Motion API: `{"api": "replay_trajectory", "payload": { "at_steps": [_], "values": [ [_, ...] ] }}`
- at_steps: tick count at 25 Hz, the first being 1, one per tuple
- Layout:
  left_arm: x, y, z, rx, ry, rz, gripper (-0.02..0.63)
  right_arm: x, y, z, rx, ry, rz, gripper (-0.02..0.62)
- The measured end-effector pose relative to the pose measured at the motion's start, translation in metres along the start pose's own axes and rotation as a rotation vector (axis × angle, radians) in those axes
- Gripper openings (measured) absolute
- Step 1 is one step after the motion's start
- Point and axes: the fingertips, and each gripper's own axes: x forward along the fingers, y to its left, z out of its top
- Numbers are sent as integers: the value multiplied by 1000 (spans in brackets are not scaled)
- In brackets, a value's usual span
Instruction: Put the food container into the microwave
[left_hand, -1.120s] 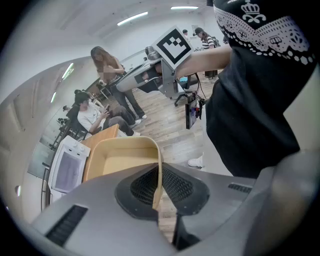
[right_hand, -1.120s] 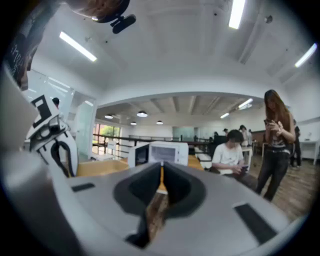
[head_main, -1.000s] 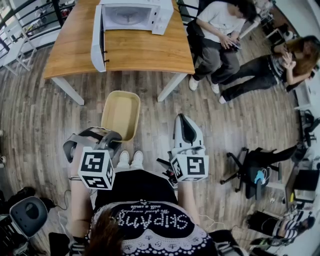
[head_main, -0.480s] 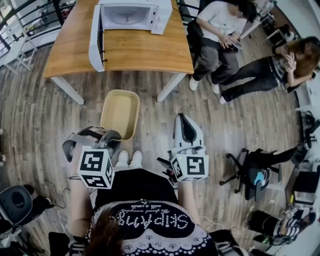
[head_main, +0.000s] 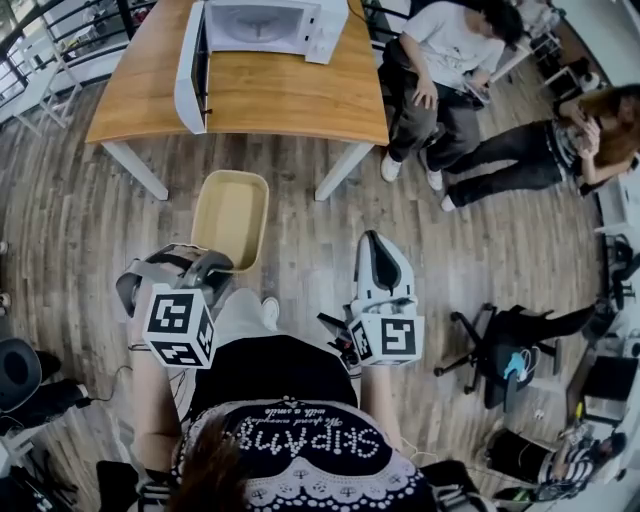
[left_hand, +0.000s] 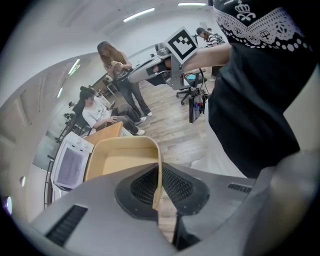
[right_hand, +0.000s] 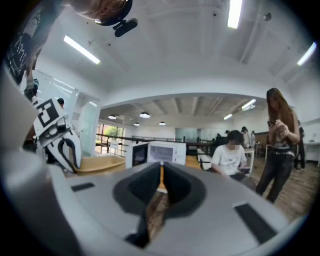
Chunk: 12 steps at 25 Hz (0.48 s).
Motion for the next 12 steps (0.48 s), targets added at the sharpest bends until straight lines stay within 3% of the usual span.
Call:
{"api": "replay_trajectory", "payload": {
  "at_steps": [6, 12],
  "values": [
    [4, -1, -2, -45, 18, -2, 44, -12, -15, -19, 15, 35, -17, 40],
    [13, 9, 6, -32, 1, -19, 44, -7, -28, -20, 21, 43, -45, 40]
  ]
}}
